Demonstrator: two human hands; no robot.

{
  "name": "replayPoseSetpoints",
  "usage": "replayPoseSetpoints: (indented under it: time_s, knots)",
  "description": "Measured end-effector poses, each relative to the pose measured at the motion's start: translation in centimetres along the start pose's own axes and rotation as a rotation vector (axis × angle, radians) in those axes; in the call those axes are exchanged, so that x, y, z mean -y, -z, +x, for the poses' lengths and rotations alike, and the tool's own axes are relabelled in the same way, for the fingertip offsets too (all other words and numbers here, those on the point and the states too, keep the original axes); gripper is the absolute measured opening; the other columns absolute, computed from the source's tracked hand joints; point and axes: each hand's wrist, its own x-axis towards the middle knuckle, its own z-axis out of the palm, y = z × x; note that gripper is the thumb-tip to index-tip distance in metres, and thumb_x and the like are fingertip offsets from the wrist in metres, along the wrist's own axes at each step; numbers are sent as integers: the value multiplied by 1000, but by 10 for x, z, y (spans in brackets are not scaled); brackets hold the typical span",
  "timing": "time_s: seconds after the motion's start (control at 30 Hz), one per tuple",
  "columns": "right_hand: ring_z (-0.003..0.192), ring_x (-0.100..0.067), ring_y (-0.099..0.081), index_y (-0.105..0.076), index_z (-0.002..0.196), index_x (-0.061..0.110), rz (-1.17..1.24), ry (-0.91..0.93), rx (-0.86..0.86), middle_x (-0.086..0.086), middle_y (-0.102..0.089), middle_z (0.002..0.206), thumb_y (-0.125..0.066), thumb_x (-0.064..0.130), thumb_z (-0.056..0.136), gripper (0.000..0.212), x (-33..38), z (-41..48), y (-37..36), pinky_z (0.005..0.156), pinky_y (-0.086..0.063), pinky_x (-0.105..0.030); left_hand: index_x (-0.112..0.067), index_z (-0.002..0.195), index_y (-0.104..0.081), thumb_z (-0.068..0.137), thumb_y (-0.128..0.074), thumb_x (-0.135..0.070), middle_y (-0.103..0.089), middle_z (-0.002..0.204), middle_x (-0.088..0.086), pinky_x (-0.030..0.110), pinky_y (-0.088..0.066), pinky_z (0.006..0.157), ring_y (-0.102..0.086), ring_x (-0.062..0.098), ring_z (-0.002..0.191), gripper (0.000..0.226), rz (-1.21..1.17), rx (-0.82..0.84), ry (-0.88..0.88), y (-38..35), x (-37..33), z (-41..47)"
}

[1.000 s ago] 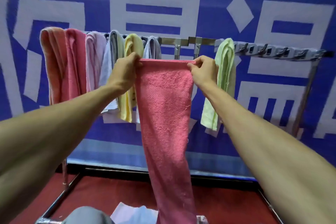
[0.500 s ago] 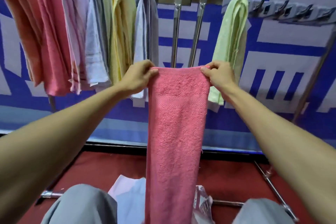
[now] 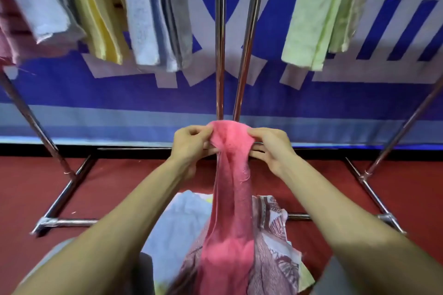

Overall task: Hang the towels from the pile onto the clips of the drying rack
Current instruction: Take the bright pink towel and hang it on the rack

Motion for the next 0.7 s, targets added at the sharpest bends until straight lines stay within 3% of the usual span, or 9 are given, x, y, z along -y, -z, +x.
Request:
replayPoseSetpoints:
  time_s: [0.1,0.3,0.43,0.57,0.63,0.7]
  knots:
    - [75,-28,-66,-63,93,2,121,-13,36,-15,-65,81,-59,2,87,8,0,2,-4,73,-58,-38,-6,73,-64,89,-64,-13,-60,60,2,24,-57,59,-58,11,54,18,24,43,-41,-9,-4,-1]
    - [65,-23,-66,-68,79,6,-103,133,41,-14,-66,76,-61,1,83,10,1,-13,-12,73,-60,-37,-2,78,-67,87,-67,-8,-64,78,16,42,-55,83,-57,26,76,10,22,-52,-22,-10,-4,1]
    - [73,-26,-70,-72,80,2,-170,194,41,-22,-69,81,-64,3,81,9,-7,-17,-16,71,-61,-33,-6,80,-73,83,-73,-19,-70,73,7,26,-58,70,-64,11,67,14,111,-17,-71,-16,-2,-10]
    - [67,-21,-69,-73,84,-4,-163,207,44,-20,-68,78,-65,4,82,12,-7,-23,-15,66,-60,-29,-9,86,-75,85,-70,-19,-72,69,-3,14,-51,61,-64,1,63,11,116,45,-79,-20,-5,-23]
    - [66,-22,-68,-71,86,-7,-132,199,55,-19,-66,76,-64,4,85,13,-4,-26,-12,63,-60,-27,-10,94,-76,91,-61,-25,-74,79,-3,14,-49,70,-66,-2,74,21,143,106,-66,-20,-8,-28]
    - [65,-23,-69,-71,85,-4,-122,173,61,-16,-68,75,-65,9,87,14,1,-28,-7,62,-60,-27,-15,98,-75,98,-43,-37,-75,93,-3,25,-41,94,-65,2,96,39,191,165,13,-17,-10,-28]
